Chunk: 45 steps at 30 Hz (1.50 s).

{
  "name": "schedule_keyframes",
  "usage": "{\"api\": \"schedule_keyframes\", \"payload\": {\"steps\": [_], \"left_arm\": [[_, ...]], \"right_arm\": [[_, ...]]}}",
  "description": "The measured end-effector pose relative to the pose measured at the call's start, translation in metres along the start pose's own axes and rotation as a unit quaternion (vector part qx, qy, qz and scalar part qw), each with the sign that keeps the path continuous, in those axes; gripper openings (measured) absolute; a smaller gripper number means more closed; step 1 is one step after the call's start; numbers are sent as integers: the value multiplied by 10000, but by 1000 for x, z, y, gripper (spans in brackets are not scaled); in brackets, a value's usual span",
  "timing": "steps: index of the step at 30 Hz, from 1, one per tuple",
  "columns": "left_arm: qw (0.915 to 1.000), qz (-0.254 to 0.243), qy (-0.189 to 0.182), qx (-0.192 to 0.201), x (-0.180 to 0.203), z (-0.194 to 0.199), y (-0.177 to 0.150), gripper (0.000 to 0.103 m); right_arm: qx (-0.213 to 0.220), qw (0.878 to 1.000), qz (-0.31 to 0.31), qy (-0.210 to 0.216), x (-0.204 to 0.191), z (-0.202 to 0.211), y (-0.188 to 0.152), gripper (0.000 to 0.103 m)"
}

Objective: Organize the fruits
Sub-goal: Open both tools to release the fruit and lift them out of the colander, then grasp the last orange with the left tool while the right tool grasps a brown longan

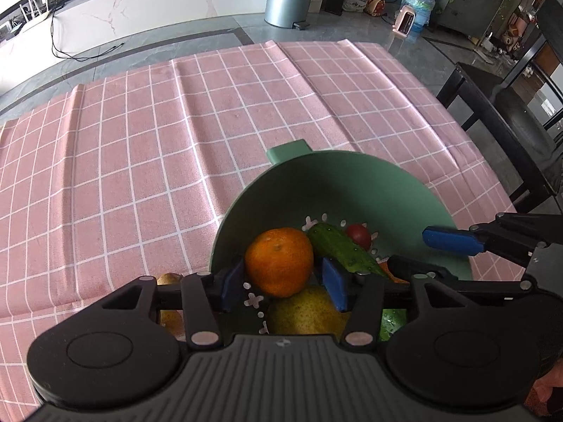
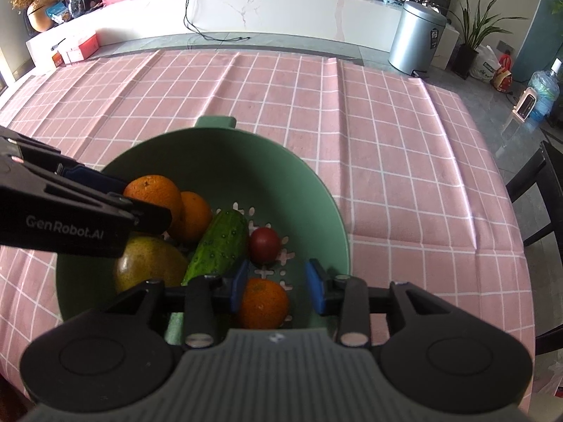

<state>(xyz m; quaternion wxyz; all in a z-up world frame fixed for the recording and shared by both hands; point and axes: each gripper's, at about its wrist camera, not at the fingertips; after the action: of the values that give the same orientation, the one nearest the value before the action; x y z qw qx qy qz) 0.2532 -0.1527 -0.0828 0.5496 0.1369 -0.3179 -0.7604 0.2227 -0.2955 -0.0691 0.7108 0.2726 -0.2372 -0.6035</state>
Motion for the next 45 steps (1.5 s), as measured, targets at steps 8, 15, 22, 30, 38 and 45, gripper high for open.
{"api": "schedule_keyframes", "payload": {"steps": [8, 15, 22, 30, 38, 45], "left_arm": [[9978, 41, -124, 649, 0, 61, 1, 63], [9926, -505, 93, 1097, -7, 118, -9, 63], [9863, -1076, 298, 1212, -18, 140, -39, 64], [9910, -816, 347, 1001, -47, 131, -71, 64], [9933, -690, 338, 867, -70, 128, -87, 64], [9947, -545, 345, 799, -87, 117, -86, 64]], "right_arm": [[401, 9992, -43, -9, -14, 45, 8, 53], [992, 9932, -600, 77, -42, 92, -6, 65], [1326, 9870, -892, 154, -86, 112, -36, 68], [1051, 9909, -791, 288, -127, 104, -63, 68], [899, 9929, -722, 289, -146, 89, -71, 68], [874, 9938, -674, 105, -162, 67, -74, 68]]}}
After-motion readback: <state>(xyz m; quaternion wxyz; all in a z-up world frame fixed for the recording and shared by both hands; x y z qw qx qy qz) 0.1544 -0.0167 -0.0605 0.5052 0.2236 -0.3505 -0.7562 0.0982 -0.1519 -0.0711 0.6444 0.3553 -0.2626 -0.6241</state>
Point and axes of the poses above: each gripper's, at about its wrist camera, not at the fingertips, and z roughly against the way its jaws point, x to its right, y to its top, and after that the axes turned 12 degrees about x, right-handed
